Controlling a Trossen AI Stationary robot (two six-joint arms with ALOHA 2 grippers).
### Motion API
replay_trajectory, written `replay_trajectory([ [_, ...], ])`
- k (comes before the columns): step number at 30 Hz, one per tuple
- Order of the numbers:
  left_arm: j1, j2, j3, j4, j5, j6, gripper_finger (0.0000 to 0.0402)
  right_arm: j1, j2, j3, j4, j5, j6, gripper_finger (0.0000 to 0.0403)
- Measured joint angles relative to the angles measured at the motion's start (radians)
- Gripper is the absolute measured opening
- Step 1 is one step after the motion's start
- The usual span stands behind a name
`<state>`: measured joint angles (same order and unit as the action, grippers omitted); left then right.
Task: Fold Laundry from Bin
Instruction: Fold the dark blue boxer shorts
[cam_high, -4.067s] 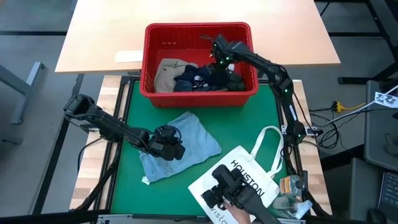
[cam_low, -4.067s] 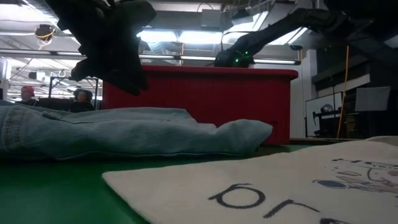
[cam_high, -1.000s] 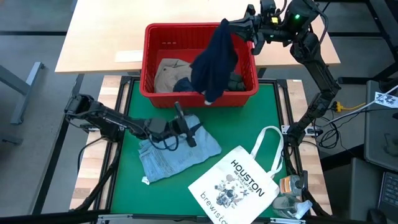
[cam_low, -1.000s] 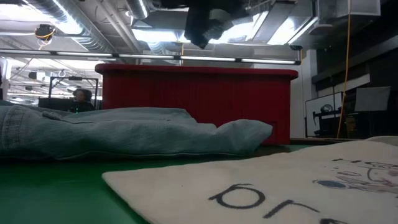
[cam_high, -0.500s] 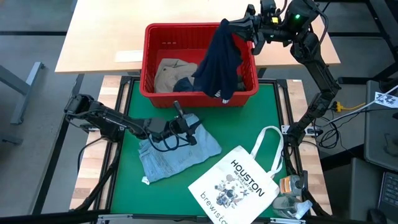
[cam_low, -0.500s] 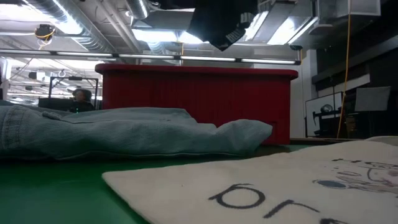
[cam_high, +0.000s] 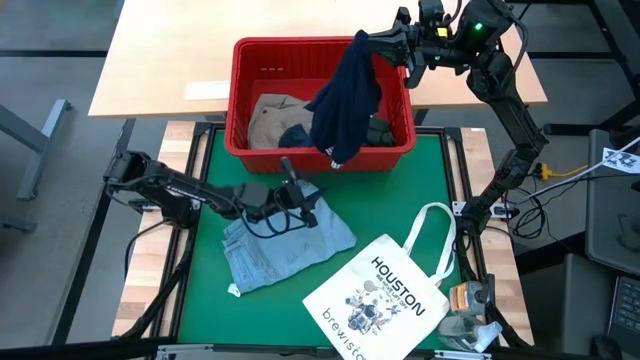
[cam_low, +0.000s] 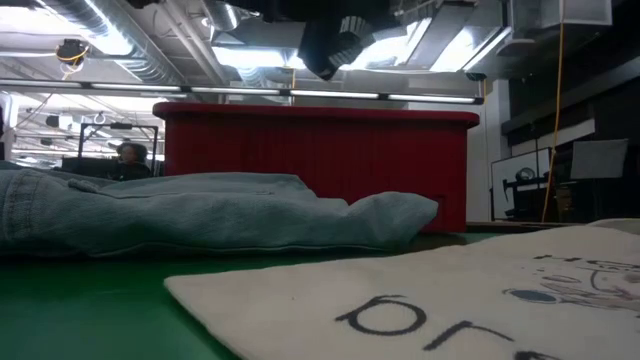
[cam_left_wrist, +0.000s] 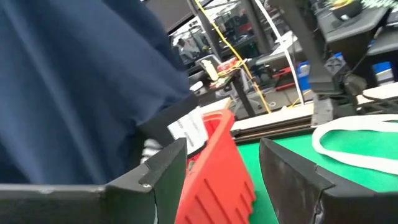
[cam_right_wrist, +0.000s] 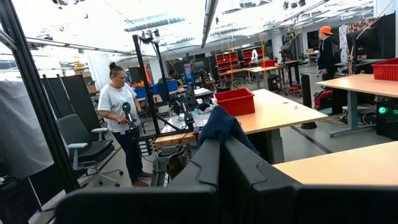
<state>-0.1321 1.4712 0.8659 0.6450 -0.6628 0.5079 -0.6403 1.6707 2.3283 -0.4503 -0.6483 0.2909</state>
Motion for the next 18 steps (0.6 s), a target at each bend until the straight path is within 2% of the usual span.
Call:
replay_trajectory([
  [16, 0.037, 0.000, 0.000, 0.000, 0.001, 0.053, 0.0195, 0.000, 0.000, 0.001, 0.066, 0.001, 0.000, 0.0010],
  [18, 0.041, 0.000, 0.000, 0.001, 0.033, 0.052, 0.0195, 0.008, 0.000, 0.001, 0.066, 0.001, 0.000, 0.0010],
])
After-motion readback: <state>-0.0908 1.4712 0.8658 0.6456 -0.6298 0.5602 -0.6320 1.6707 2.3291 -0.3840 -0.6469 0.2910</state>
